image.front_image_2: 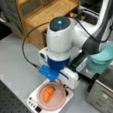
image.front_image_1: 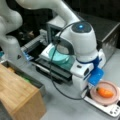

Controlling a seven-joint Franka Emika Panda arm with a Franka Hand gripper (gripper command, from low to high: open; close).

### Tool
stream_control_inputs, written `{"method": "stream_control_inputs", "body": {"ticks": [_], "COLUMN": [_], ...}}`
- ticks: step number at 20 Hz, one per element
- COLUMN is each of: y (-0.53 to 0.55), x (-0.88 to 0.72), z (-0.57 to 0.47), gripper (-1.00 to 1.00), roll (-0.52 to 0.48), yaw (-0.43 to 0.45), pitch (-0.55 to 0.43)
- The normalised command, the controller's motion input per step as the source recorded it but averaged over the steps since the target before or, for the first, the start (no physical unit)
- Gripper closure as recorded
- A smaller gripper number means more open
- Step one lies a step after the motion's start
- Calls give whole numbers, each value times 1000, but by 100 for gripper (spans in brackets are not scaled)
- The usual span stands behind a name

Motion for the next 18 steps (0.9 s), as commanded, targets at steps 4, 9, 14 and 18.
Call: {"method": "stream_control_inputs", "body": {"ticks": [4,9,14,18], "y": [-3,47,70,108], "x": [561,466,466,575], "z": [200,163,136,120], "gripper": [-100,-100,-100,-100], "roll": [-123,-183,-219,-250], "yaw": [12,-66,-119,-134], "pitch": [252,268,262,239]}}
